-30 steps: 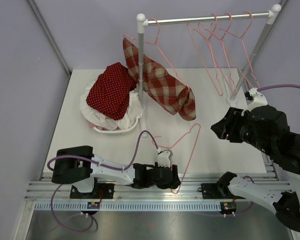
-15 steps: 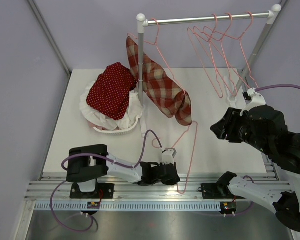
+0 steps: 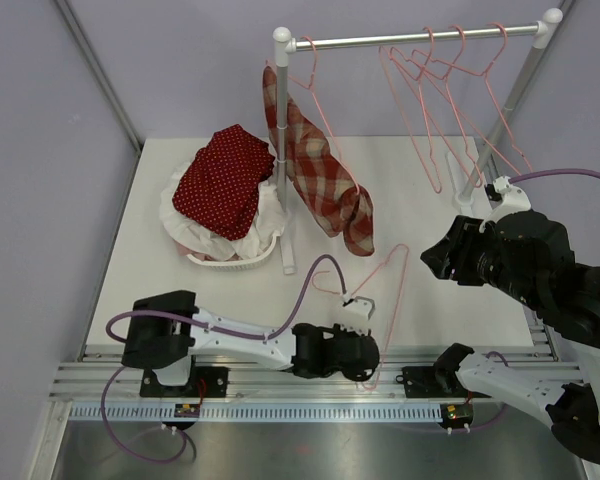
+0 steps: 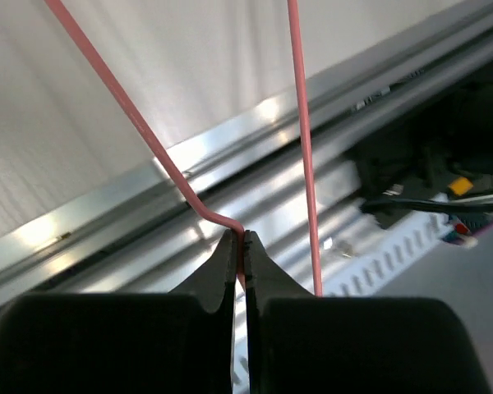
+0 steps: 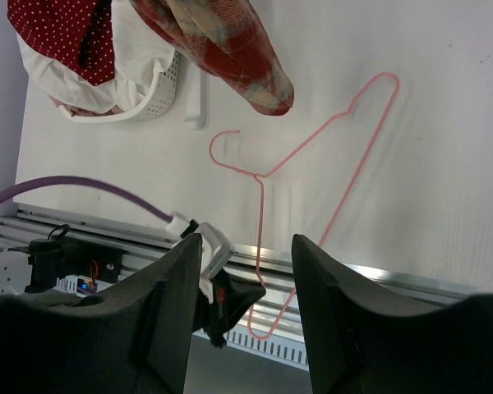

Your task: Remove the skirt from the hanger

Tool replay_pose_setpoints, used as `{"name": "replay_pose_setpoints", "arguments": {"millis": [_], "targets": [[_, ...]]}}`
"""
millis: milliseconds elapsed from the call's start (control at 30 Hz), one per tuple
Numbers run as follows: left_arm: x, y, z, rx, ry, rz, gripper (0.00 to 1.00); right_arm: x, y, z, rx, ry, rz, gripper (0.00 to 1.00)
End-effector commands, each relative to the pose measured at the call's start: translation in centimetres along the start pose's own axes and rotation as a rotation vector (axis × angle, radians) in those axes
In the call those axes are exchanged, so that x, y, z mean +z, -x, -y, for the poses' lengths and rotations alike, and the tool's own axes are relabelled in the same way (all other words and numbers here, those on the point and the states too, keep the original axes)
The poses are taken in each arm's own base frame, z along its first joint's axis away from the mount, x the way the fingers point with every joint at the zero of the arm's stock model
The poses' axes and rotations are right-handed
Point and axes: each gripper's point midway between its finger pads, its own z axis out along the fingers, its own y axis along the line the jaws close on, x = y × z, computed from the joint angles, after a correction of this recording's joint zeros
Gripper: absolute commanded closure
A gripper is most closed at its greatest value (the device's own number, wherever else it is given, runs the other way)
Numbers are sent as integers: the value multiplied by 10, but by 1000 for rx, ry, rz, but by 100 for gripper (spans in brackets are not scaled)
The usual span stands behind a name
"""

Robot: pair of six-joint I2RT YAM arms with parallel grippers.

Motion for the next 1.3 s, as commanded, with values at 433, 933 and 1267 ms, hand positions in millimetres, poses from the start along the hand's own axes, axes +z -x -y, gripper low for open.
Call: {"name": "replay_pose_setpoints", "arguments": {"millis": [433,933,1267], "targets": [[-165,61,7,577,476,98,100,-21,5,7,-21,1,25,45],[-190,129,81,873,413,352,100,-21,29,-18,-72,72,52,45],[-264,247,112,825,207,646,100,-25,51,-31,-88,81,79,46]]}}
